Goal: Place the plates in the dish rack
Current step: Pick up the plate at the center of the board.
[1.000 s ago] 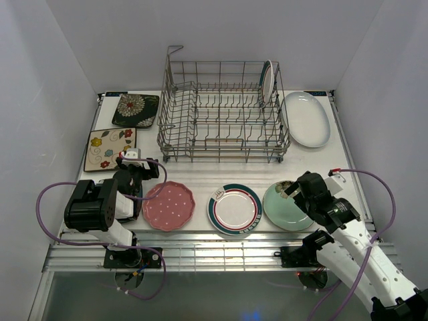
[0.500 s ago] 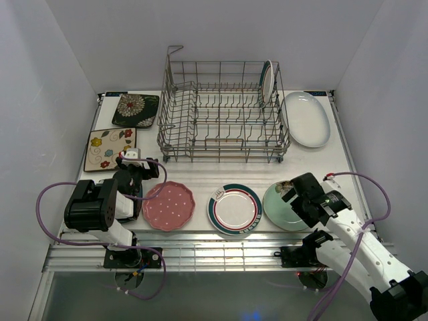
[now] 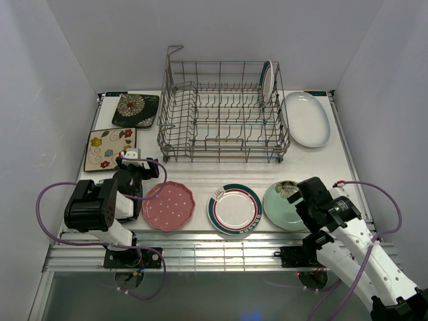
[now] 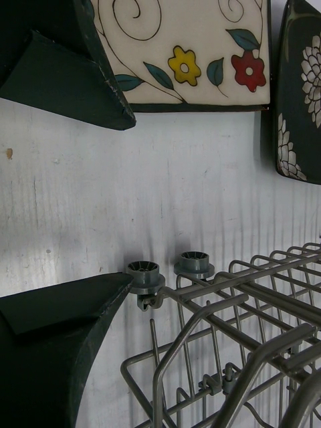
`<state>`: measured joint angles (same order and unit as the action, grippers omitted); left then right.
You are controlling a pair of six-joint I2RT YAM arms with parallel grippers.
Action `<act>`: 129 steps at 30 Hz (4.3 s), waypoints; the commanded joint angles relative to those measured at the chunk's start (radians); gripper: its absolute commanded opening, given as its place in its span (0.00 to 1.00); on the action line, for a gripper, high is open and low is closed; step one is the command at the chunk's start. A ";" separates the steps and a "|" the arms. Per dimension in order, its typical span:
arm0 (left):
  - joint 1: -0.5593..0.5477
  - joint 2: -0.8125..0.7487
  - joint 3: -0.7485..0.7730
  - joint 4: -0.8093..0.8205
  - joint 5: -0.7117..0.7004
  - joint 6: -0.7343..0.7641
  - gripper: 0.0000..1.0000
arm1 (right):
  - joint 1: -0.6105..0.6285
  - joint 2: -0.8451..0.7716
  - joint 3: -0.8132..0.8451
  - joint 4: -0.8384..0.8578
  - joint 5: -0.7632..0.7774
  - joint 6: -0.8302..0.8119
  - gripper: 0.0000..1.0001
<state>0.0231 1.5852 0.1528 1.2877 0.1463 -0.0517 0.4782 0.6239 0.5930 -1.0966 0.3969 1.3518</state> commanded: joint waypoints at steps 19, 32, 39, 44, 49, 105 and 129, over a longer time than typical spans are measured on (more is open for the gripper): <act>-0.002 -0.017 -0.010 0.042 0.001 0.003 0.98 | -0.001 0.243 -0.015 0.068 -0.076 0.009 0.92; -0.002 -0.244 0.036 -0.206 -0.021 -0.008 0.98 | -0.001 0.280 -0.097 0.184 -0.127 0.021 0.93; -0.002 -0.441 0.050 -0.399 -0.044 0.026 0.98 | -0.001 0.257 -0.118 0.201 -0.138 0.029 0.93; -0.002 -0.576 0.111 -0.623 0.045 0.015 0.98 | -0.001 0.264 -0.064 0.178 -0.099 -0.009 0.94; 0.000 -0.714 0.155 -0.741 0.159 -0.043 0.98 | 0.000 0.315 0.039 0.112 -0.006 -0.107 0.96; -0.005 -0.720 0.258 -0.923 0.124 -0.122 0.98 | 0.792 0.803 0.180 -0.011 0.382 -0.089 0.71; -0.005 -0.708 0.263 -0.927 0.118 -0.117 0.98 | 0.751 1.037 0.283 -0.101 0.447 -0.014 0.48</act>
<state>0.0227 0.8757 0.3885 0.3664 0.2726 -0.1734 1.2423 1.6508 0.8467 -1.1301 0.7731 1.2900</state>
